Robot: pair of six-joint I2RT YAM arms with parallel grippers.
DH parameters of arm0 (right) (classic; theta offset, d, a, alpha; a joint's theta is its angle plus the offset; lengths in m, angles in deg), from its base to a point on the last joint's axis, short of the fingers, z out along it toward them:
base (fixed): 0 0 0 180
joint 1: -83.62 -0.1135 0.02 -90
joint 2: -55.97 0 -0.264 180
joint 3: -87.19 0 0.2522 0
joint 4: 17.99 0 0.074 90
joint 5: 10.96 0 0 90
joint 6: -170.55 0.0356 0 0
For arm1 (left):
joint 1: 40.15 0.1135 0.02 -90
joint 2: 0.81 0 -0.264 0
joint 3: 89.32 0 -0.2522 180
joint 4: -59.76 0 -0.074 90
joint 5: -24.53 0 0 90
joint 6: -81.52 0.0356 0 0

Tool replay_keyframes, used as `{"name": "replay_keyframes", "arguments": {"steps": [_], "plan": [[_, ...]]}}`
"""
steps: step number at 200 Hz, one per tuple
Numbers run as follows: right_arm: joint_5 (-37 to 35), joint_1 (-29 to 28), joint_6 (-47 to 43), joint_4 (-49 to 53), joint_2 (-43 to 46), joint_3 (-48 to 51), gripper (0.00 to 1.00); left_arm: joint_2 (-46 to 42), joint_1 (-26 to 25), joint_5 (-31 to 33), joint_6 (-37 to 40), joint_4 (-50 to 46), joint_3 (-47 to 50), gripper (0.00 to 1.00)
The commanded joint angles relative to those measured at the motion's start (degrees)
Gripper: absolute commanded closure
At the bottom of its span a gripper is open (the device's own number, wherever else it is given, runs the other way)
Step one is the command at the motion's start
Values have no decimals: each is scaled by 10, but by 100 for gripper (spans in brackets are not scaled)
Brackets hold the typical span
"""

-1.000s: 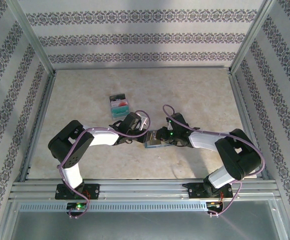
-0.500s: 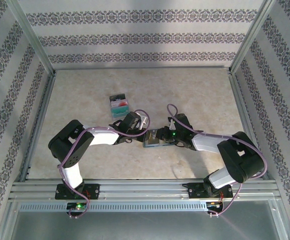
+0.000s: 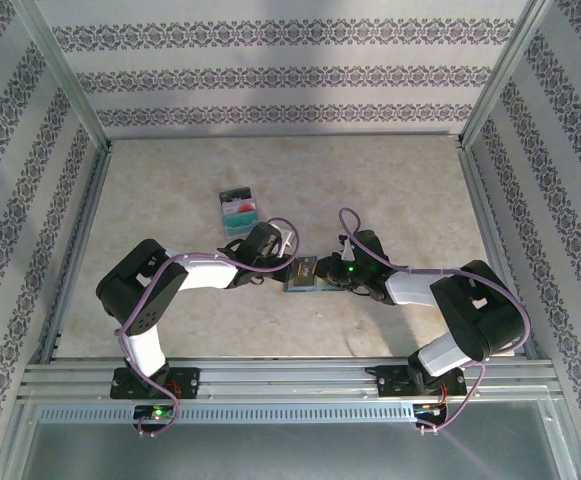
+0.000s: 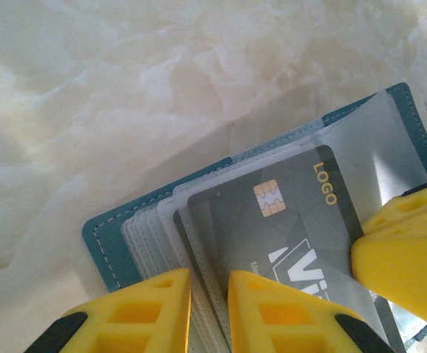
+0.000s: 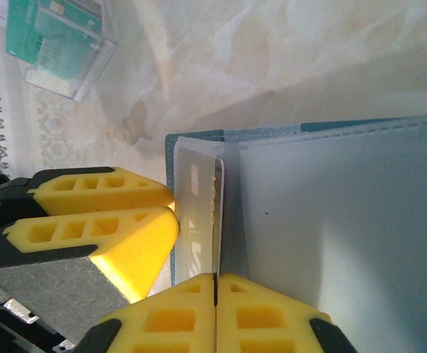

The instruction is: Take the credit cards out of the card holder

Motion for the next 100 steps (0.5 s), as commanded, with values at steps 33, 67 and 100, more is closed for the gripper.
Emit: {"name": "replay_keyframes", "arguments": {"steps": [33,67,100], "plan": [[31,14,5,-63,7,16,97,3,4,7,6,-40,-2,79],[34,24,5,-63,10,24,97,4,8,9,5,-41,2,82],[33,29,6,-65,18,29,96,1,12,9,6,-40,5,83]]}}
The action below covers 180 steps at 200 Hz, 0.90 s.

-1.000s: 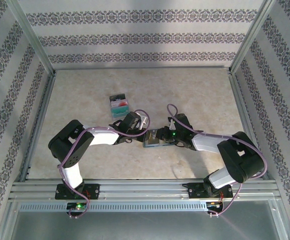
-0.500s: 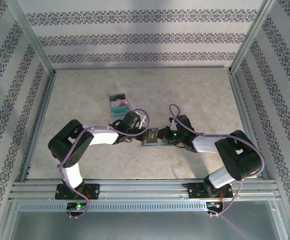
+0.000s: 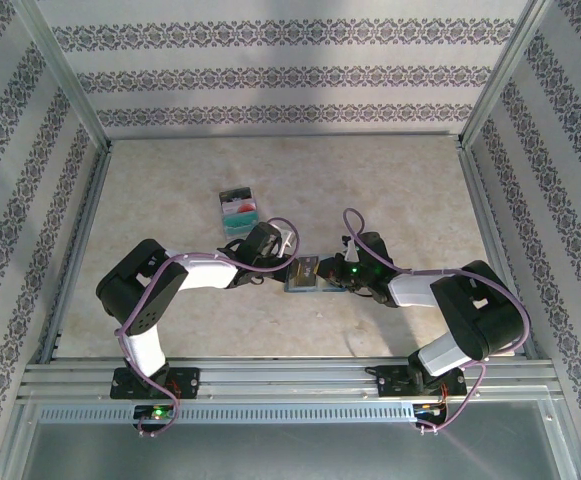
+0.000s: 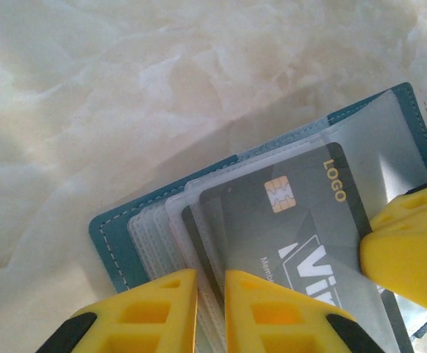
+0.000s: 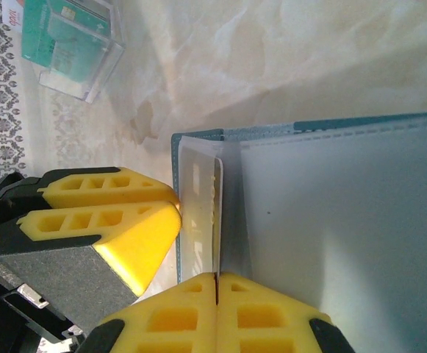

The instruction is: Take the credit cards out of the card holder

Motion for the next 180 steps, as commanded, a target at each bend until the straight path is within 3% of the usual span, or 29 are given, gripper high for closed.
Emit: {"name": "replay_keyframes", "arguments": {"steps": [1,79,180], "plan": [[12,8,-1,-30,19,7,96,2,9,10,6,-38,4,83],[15,10,8,-47,32,17,88,6,11,2,1,-31,5,83],[17,18,10,-59,31,26,100,5,11,3,-1,-34,2,83]]}}
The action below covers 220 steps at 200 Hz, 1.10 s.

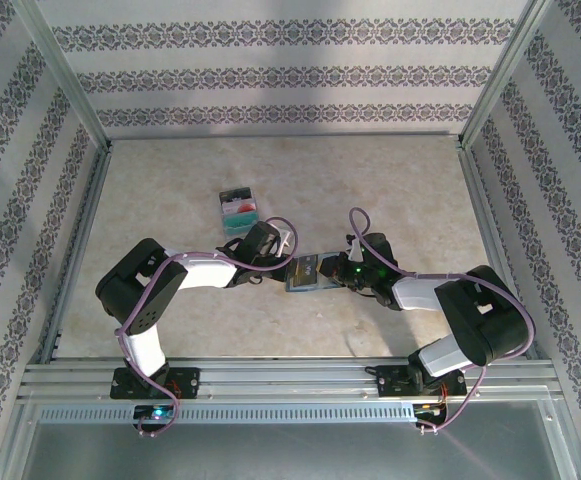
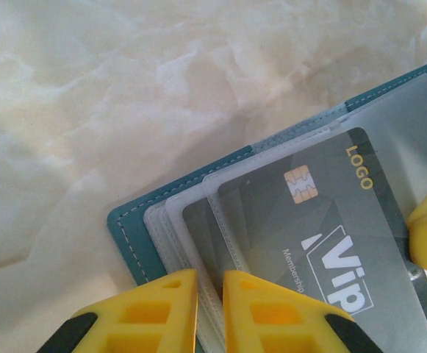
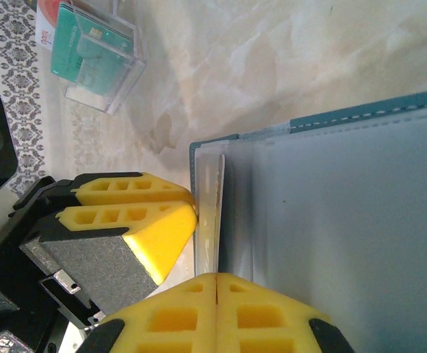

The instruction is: Take the credit cards out of the card holder

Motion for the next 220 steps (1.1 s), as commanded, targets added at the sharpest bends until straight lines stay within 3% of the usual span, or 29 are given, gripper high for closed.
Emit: {"name": "replay_keyframes", "arguments": {"steps": [1,44,77,220], "plan": [[11,7,-2,-31,10,9,100,5,6,5,0,-28,2,83],[-2,9,-5,-19,12,11,100,-34,5,-2,2,-36,-7,82],[-4,8,-5,-18,2,9,100,-67,1,-6,11,-39,-26,76],[-5,32,-15,18,34,17,100,43,-10,-61,23,-54,-72,74]]}}
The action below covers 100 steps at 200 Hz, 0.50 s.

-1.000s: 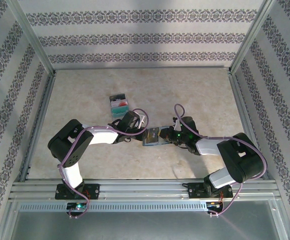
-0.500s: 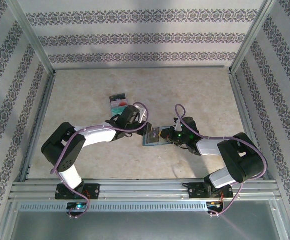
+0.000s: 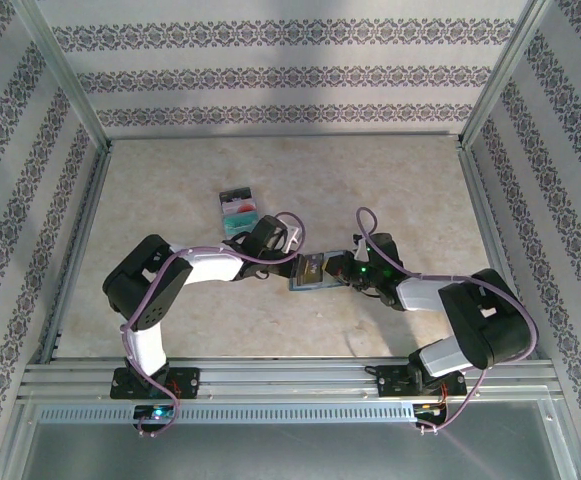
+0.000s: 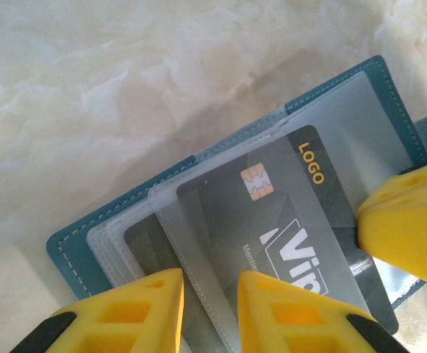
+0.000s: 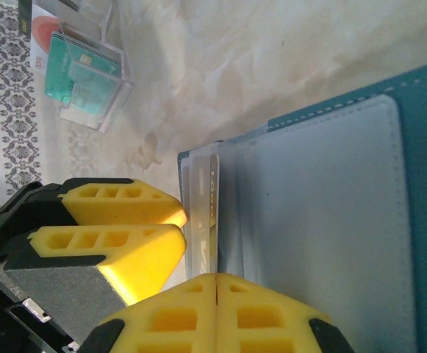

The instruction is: Take the credit cards out of the card holder

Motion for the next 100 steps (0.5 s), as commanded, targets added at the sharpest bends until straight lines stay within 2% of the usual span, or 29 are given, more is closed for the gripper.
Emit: {"name": "replay_keyframes", "arguments": {"steps": [1,37,100], "plan": [[-2,6,-13,6,18,6,100,17,-5,-14,13,-20,-16,74],[5,5,-5,-11,15,9,100,35,-5,-16,13,-30,-22,78],[17,-4,10,-66,-3,7,87,44,-5,-17,12,-35,-19,83]]}}
